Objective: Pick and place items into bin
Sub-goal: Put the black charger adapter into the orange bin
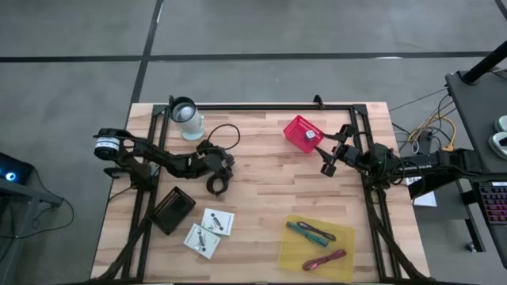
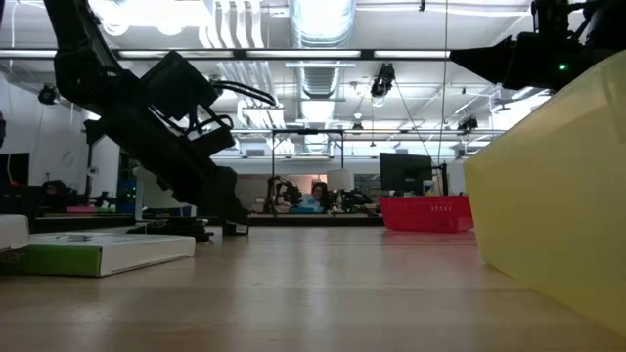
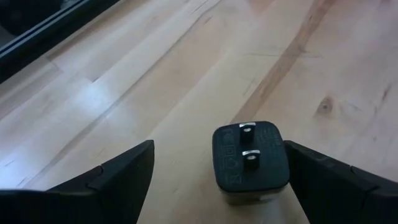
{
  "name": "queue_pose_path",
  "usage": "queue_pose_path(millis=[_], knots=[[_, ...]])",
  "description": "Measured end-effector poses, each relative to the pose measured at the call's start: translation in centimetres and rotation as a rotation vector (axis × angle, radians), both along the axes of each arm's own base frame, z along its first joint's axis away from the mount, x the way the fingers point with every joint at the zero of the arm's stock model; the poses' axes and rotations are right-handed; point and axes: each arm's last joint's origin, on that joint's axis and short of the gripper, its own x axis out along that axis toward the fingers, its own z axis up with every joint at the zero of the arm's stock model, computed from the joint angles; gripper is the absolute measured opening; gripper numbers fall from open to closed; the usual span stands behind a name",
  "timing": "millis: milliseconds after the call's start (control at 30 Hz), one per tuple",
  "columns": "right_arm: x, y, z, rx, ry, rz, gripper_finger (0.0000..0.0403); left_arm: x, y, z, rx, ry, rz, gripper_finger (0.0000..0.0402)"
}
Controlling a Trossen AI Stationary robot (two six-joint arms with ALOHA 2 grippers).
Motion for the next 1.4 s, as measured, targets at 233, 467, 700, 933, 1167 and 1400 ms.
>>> queue_pose_path(millis=[233,467,700,933,1167,1400], knots=[[0.0,0.0,0.0,0.000,0.000,0.000,0.0203,0.0,0.0,0.0,0.003,0.005,-0.004,0.0279],[0.0,0.0,0.0,0.000,0.001,0.000,0.0203,0.0,0.0,0.0,0.000,0.005,-0.008,0.0224],[0.0,0.0,-0.1,0.001,0.010,0.000,0.0203,0.0,0.0,0.0,0.007,0.017,-0.027,0.0154],[0.0,0.0,-0.1,0.000,0.017,-0.001,0.0203,0.2,0.1,0.2,0.011,0.019,-0.055,0.0134],[0.1,0.0,-0.2,0.002,0.018,0.001,0.0203,0.9,0.0,1.2,-0.007,-0.028,-0.092,0.0134],[0.2,0.0,-0.6,-0.040,0.081,-0.005,0.0203,2.1,0.0,4.1,0.069,-0.295,-0.170,0.0134]])
